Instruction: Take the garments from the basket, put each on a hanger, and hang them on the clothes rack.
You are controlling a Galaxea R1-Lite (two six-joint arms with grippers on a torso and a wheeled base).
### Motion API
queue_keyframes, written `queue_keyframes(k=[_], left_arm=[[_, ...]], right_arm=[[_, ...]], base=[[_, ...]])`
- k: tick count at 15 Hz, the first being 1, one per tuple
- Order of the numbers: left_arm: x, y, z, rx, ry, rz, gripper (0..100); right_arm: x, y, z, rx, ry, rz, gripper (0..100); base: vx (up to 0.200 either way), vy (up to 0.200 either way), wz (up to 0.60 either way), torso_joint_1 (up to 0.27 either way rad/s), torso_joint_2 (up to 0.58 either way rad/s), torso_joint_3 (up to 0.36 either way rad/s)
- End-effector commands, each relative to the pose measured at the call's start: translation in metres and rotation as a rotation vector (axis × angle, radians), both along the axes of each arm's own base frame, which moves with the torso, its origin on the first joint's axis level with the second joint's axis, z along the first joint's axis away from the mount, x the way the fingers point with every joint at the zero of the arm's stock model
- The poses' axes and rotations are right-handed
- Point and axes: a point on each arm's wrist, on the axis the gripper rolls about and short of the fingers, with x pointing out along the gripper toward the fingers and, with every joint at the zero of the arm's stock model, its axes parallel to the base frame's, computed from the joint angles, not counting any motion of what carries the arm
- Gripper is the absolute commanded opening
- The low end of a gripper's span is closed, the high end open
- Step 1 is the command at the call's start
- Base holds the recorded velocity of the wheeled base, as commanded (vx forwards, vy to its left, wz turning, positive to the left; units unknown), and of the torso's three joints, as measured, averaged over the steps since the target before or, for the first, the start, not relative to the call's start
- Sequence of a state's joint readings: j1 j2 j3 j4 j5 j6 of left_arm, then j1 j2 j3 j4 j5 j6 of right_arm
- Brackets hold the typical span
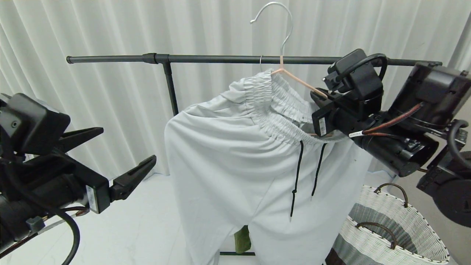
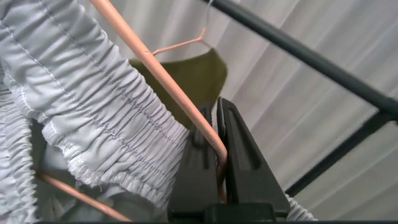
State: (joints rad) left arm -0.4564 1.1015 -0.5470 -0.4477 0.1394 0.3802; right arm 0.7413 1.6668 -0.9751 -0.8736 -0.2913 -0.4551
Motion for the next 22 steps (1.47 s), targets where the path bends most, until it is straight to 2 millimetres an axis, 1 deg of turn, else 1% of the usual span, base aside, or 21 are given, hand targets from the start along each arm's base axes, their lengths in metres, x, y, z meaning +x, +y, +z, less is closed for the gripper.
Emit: queue_keyframes(k=[1,5,9,14,15,18,22], left_arm=[[0.017,0.002,-0.012,0.017,0.067,0.053,100],[0.036,-0.005,-0.028,0.039,0.151,0.061,100],[0.048,-0.011,-0.032,0.000,0.140,0.044,100],[0.049,-0.012,-0.032,-0.009,0.136,0.008,100],[0.048,-0.012,-0.032,-0.012,0.133,-0.015,0],[0.044,-0.012,-0.033,-0.014,0.138,-0.038,0],[0.043,-0.011,-0.037,-0.008,0.152,-0.033,0]], right_arm=[[-0.012,-0.011,0.018,0.023,-0.050,-0.004,0],[-0.022,-0.018,0.031,0.045,-0.089,0.002,0],[-0.028,-0.018,0.034,0.054,-0.097,0.016,0],[-0.030,-0.015,0.034,0.049,-0.100,0.028,0],[-0.030,-0.015,0.034,0.048,-0.098,0.030,0],[-0.030,-0.014,0.034,0.048,-0.099,0.033,0],[-0.030,-0.014,0.034,0.048,-0.099,0.031,0]], base=[[0.000,0.000,0.00,0.000,0.00,0.000],[0.000,0.000,0.00,0.000,0.00,0.000],[0.000,0.000,0.00,0.000,0.00,0.000],[0.000,0.000,0.00,0.000,0.00,0.000],[0.000,0.000,0.00,0.000,0.00,0.000],[0.000,0.000,0.00,0.000,0.00,0.000],[0.000,0.000,0.00,0.000,0.00,0.000]])
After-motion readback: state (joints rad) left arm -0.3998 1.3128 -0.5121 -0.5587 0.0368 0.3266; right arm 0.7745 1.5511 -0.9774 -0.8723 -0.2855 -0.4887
